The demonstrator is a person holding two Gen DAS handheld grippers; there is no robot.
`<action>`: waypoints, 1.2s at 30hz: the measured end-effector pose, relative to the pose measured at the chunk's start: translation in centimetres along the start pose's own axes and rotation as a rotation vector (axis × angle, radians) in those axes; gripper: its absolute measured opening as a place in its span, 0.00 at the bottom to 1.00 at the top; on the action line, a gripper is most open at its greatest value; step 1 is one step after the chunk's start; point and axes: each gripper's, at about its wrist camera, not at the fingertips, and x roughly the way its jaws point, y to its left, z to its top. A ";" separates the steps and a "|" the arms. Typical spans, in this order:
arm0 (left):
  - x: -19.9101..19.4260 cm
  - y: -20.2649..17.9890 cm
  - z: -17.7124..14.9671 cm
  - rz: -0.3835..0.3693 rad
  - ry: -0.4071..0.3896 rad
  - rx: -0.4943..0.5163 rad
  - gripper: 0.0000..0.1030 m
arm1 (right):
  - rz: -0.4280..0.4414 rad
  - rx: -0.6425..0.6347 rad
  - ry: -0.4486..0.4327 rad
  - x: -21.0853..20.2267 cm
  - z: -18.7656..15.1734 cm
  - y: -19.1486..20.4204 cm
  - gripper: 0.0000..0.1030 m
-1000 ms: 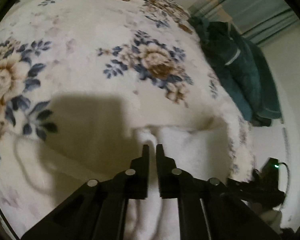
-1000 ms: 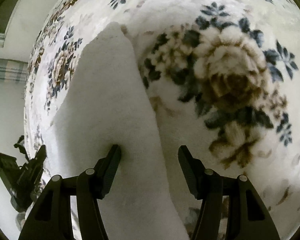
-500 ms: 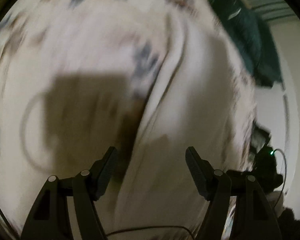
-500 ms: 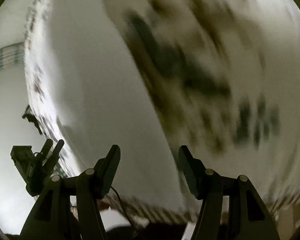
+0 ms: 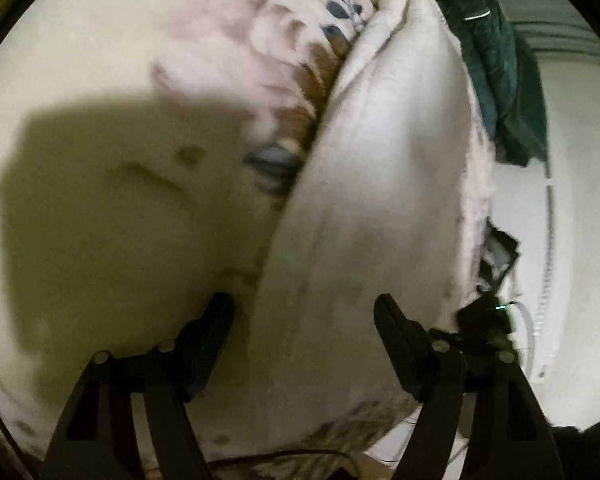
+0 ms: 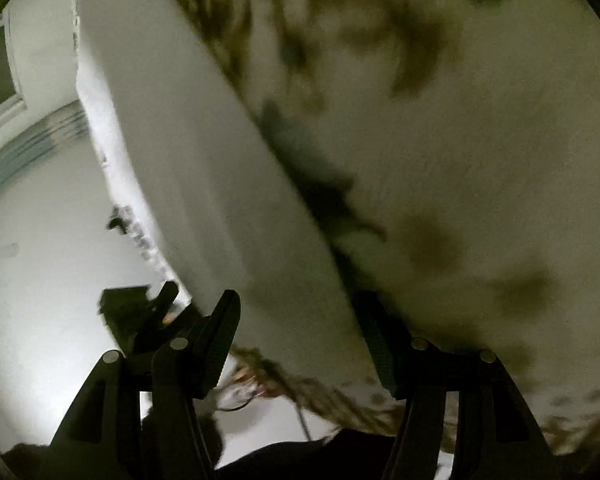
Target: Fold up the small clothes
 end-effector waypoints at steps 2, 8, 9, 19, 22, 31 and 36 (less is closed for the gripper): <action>0.6 0.3 -0.4 -0.070 0.015 -0.015 0.69 | 0.058 0.020 0.014 1.1 -0.1 -0.3 0.61; 1.4 -0.6 -0.8 -0.073 0.005 -0.002 0.63 | 0.140 0.040 -0.021 2.1 -0.8 -0.4 0.56; 1.2 -0.8 -0.8 -0.065 -0.007 0.000 0.50 | 0.137 0.030 -0.030 2.0 -1.1 -0.2 0.33; -1.1 -5.4 -0.5 -0.014 -0.066 0.085 0.10 | 0.097 -0.097 -0.117 -0.3 -3.0 7.4 0.16; -2.8 -7.7 1.2 -0.036 -0.121 0.118 0.10 | 0.092 -0.141 -0.152 -2.8 -2.2 10.5 0.15; -4.8 -17.1 14.9 -0.087 -0.307 0.309 0.10 | 0.063 -0.314 -0.370 -10.3 9.1 25.6 0.15; -2.7 -20.5 25.2 -0.086 -0.340 0.332 0.12 | -0.013 -0.346 -0.512 -13.5 19.7 32.7 0.15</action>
